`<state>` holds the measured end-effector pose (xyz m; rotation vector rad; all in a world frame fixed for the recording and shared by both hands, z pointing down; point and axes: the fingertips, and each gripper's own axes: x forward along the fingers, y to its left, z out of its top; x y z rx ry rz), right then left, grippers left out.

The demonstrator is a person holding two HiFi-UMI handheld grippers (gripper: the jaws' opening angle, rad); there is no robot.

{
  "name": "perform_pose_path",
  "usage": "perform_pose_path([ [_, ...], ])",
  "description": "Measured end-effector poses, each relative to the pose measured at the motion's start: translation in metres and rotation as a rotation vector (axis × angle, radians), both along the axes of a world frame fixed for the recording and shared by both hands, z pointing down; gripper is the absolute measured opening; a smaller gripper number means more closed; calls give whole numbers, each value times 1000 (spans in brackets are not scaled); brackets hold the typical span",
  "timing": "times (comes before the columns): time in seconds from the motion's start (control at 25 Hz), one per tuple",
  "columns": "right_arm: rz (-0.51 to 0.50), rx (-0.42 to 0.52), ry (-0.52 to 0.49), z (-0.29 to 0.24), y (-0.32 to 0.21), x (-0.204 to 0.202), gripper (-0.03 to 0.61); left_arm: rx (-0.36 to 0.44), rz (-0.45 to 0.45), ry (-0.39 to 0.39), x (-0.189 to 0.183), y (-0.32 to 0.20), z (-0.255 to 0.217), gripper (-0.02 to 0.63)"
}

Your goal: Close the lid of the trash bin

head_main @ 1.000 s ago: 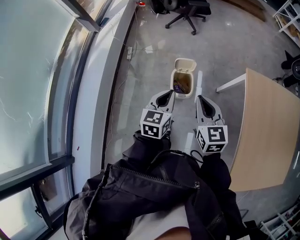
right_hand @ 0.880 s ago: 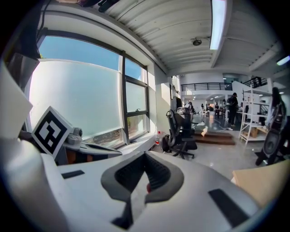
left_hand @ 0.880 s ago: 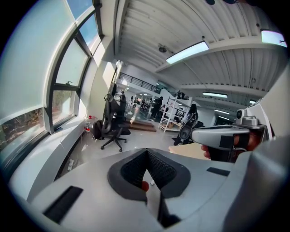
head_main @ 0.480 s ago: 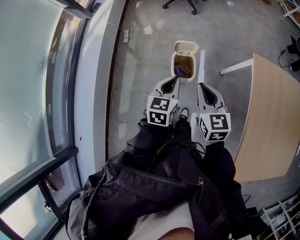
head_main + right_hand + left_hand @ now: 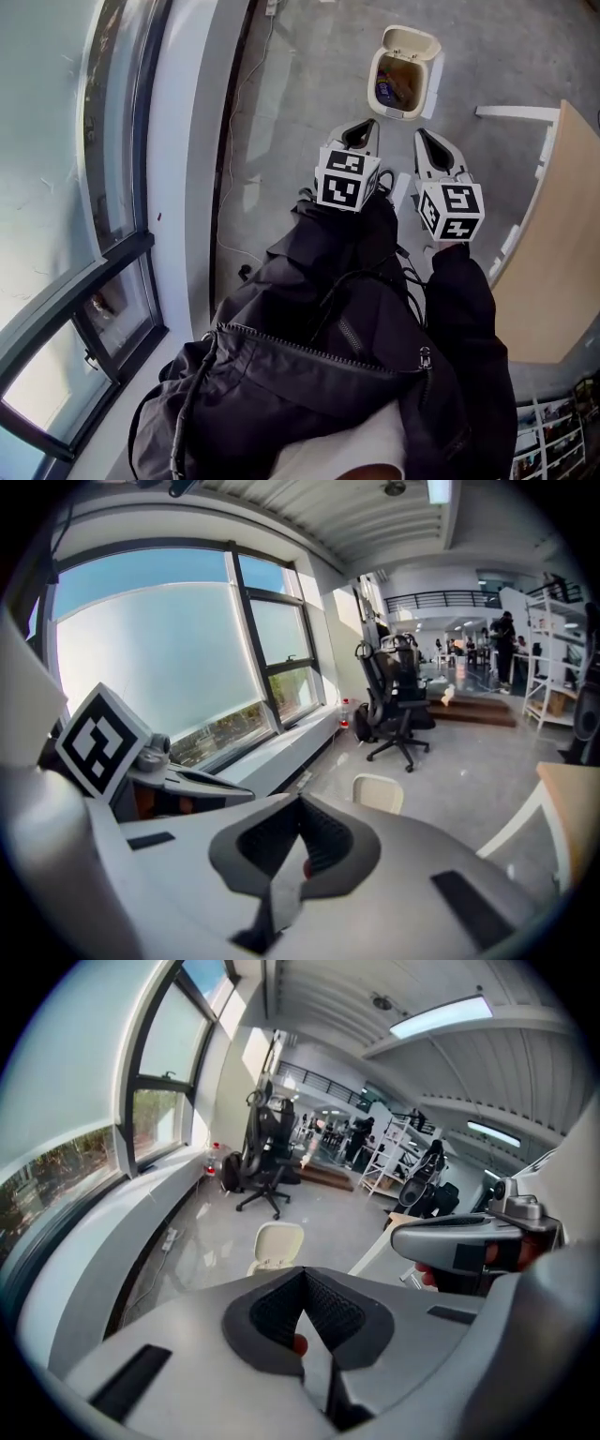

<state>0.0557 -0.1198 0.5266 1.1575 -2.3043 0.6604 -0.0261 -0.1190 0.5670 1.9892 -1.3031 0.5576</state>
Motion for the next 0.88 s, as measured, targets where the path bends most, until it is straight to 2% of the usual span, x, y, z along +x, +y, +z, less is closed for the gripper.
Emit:
perform_pose_path([
  [0.48,-122,-122,56,139,7,-11,3,-181,-61,-11,-28,48,132,-5],
  [0.88,-158,-139,69,218,-3,-15,3,-269,-99,-16,-45,98,208,-5],
])
